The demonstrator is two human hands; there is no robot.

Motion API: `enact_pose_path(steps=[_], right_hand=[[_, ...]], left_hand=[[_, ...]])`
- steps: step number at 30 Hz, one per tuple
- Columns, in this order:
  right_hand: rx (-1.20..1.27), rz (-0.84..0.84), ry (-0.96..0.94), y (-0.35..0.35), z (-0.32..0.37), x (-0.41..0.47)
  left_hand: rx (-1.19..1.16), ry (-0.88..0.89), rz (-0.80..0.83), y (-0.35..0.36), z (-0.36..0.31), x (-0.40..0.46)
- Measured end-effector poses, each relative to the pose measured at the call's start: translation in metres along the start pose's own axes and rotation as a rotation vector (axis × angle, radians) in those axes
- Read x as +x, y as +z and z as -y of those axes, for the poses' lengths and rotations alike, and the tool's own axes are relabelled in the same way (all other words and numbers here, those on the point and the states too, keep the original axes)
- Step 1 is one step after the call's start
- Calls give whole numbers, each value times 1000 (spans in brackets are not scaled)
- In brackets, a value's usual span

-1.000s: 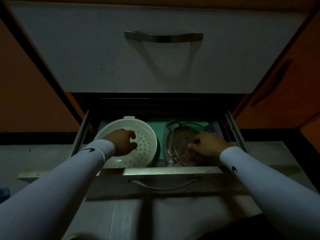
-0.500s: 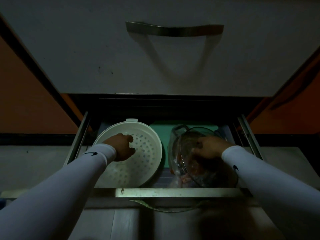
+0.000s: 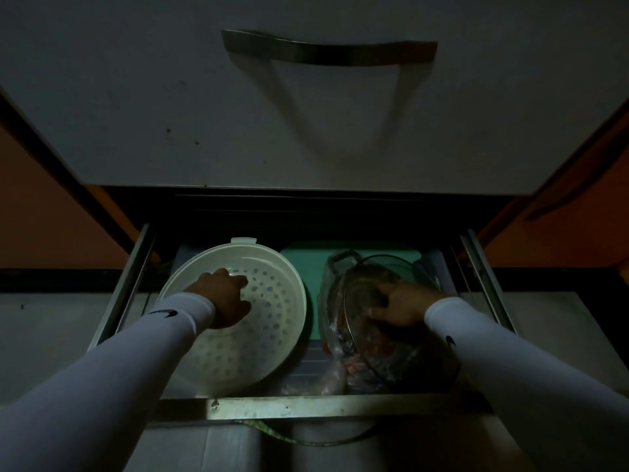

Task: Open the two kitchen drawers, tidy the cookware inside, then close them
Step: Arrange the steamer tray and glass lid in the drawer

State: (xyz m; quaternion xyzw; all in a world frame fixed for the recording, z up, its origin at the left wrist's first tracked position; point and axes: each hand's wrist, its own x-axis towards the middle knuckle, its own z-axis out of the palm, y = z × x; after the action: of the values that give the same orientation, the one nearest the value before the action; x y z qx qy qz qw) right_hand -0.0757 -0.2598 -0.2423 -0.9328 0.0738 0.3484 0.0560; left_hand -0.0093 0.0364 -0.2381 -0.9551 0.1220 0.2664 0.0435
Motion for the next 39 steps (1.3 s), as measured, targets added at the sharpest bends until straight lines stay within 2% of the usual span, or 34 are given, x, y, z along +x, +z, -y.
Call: enact_pose_path(steps=[12, 39], right_hand=[[-6, 71, -29, 4, 1, -2], [-10, 38, -22, 5, 5, -5]], left_hand=[[116, 17, 33, 6, 3, 1], [60, -13, 50, 8, 4, -8]])
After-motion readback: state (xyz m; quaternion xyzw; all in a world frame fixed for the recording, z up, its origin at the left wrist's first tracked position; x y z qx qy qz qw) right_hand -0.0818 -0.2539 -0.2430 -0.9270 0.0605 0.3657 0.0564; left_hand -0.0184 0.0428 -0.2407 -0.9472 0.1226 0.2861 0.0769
